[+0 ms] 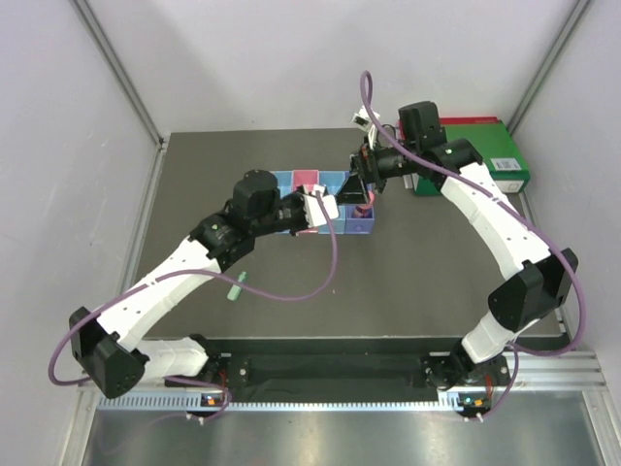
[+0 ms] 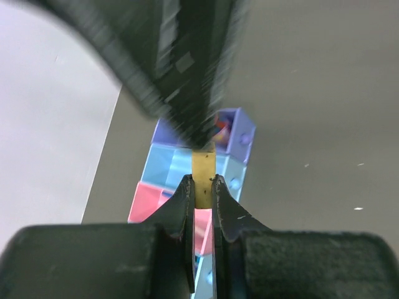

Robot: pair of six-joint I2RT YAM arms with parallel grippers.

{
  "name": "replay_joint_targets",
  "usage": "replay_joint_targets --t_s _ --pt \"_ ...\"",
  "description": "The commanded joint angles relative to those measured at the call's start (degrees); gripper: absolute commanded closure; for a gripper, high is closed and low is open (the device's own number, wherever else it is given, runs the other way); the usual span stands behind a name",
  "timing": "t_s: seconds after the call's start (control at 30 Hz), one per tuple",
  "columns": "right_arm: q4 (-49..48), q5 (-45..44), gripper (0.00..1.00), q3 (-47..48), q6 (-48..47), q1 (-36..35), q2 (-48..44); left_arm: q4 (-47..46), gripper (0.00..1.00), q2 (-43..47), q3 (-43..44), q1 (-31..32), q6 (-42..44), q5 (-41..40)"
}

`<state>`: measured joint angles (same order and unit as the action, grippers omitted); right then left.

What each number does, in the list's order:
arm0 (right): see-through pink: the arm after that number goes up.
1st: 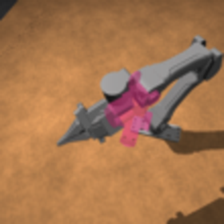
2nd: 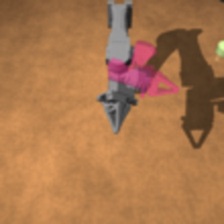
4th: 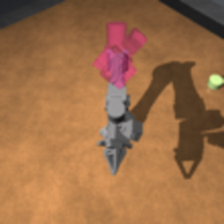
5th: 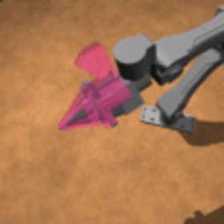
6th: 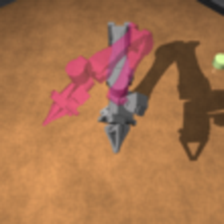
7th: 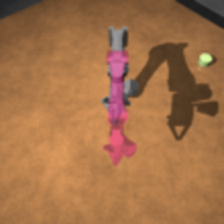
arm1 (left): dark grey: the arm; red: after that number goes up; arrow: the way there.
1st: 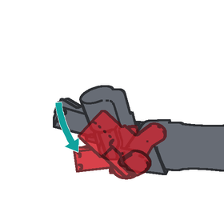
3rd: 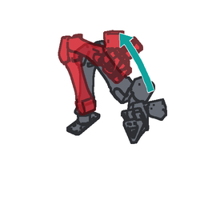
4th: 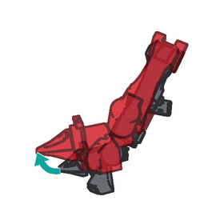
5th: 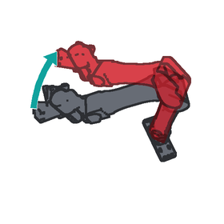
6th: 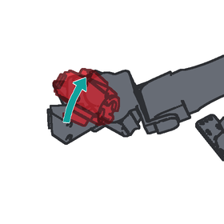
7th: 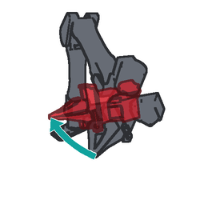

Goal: Sort the stationery into containers
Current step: Place the stationery in the storage box.

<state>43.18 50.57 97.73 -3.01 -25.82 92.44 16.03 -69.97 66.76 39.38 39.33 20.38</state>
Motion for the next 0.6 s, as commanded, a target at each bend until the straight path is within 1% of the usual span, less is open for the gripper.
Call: replay_joint_targets --t_s 0.0,0.17,0.23,0.47,0.57 --pt "-4.1 5.3 0.08 3.5 2.7 -0.5 0.6 -2.3 1.0 1.3 3.0 3.9 0.3 -3.7" --pt "-4.7 6.5 0.14 2.5 4.9 -0.5 0.5 -3.1 1.0 0.0 3.8 4.7 1.1 -4.9" --pt "-4.7 6.6 0.16 2.0 4.9 -0.6 0.3 -3.1 1.0 -0.5 4.1 4.7 1.6 -5.1" --pt "-4.0 5.7 0.21 -0.1 3.6 -0.6 -1.1 -4.5 1.0 -1.0 4.0 4.7 2.8 -6.1" --pt "-4.0 5.2 0.25 -0.7 3.4 -0.7 -1.6 -4.7 1.0 -1.3 4.2 4.7 2.9 -6.4"
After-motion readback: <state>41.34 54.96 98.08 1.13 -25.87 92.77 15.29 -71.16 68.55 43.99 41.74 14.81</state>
